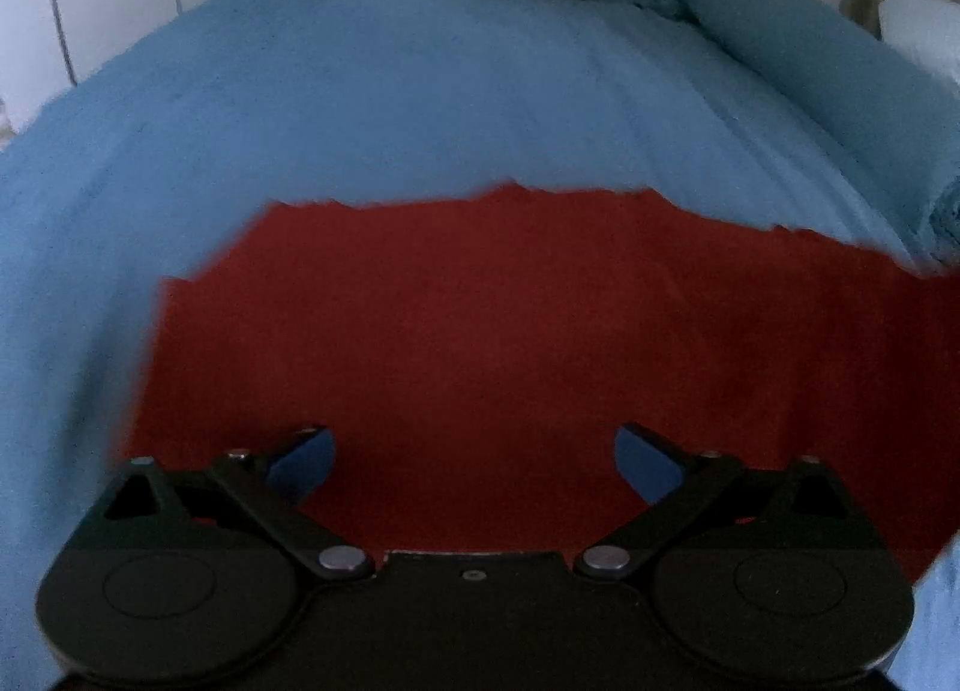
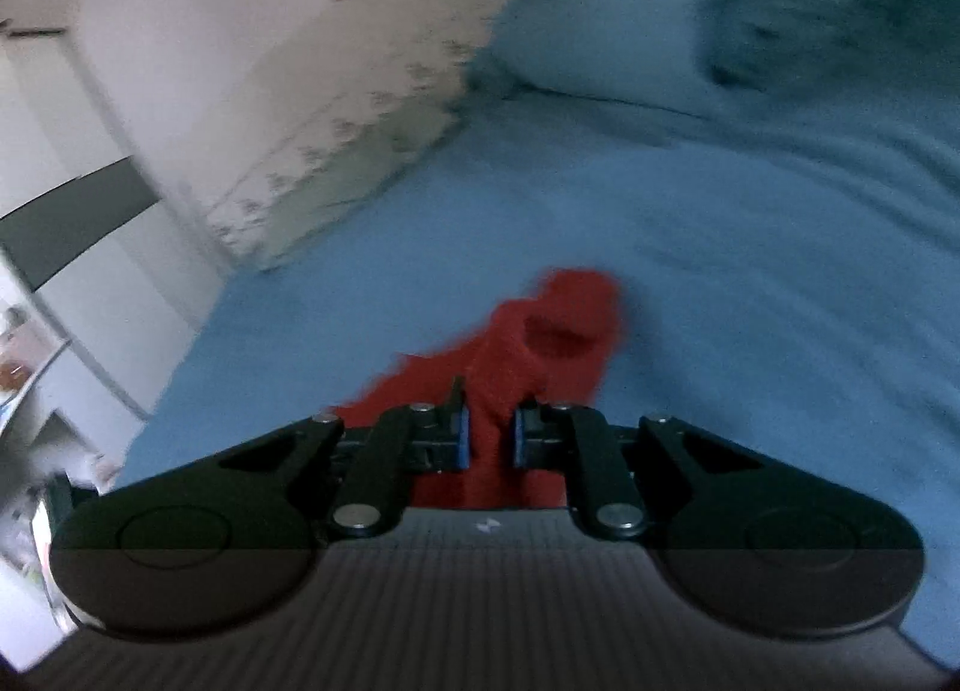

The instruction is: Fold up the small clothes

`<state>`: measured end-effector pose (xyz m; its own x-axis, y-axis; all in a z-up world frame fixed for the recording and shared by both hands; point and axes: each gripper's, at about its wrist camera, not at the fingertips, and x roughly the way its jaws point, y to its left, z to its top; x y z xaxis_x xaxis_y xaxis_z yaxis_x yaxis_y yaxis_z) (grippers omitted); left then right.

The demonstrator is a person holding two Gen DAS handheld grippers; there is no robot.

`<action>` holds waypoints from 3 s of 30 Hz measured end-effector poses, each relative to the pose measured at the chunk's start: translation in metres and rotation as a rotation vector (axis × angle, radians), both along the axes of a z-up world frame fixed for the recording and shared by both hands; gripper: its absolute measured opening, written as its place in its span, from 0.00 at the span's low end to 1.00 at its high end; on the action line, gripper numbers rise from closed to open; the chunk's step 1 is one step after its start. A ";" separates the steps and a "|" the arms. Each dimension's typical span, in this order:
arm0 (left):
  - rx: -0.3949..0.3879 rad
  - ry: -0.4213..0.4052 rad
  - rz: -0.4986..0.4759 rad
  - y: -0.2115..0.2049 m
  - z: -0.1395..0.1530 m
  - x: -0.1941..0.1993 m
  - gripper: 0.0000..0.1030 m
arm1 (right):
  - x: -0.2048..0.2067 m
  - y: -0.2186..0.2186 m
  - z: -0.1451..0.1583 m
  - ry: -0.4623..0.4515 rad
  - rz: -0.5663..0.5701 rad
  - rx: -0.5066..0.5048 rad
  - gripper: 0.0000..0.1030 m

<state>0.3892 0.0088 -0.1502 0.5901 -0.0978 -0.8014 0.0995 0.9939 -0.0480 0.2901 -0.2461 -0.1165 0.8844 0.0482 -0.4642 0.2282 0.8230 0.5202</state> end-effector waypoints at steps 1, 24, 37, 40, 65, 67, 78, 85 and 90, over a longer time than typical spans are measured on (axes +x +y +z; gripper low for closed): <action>0.012 0.006 0.006 0.016 0.006 -0.002 0.99 | 0.011 0.015 0.012 -0.021 0.041 -0.008 0.27; -0.128 0.050 0.165 0.208 0.009 -0.121 0.99 | 0.038 0.248 -0.014 0.045 0.806 -0.333 0.71; -0.264 0.007 0.079 0.150 0.014 -0.082 0.88 | -0.045 0.163 -0.065 0.130 0.540 -0.515 0.71; -0.276 0.013 0.097 0.143 0.008 -0.068 0.84 | -0.037 0.163 -0.072 0.128 0.514 -0.537 0.71; -0.086 0.090 0.125 0.146 -0.014 -0.080 0.83 | -0.031 0.118 -0.077 0.136 0.402 -0.322 0.76; -0.115 0.072 0.101 0.152 -0.003 -0.083 0.85 | -0.035 0.108 -0.065 0.102 0.421 -0.288 0.91; -0.286 0.118 0.017 0.151 0.004 0.018 1.00 | 0.066 0.090 -0.032 0.215 0.490 -0.118 1.00; -0.318 0.175 0.029 0.144 -0.022 0.051 0.86 | 0.114 0.092 -0.063 0.339 0.533 -0.072 1.00; -0.312 0.136 0.022 0.137 -0.020 0.038 0.53 | 0.123 0.104 -0.072 0.317 0.561 -0.075 0.90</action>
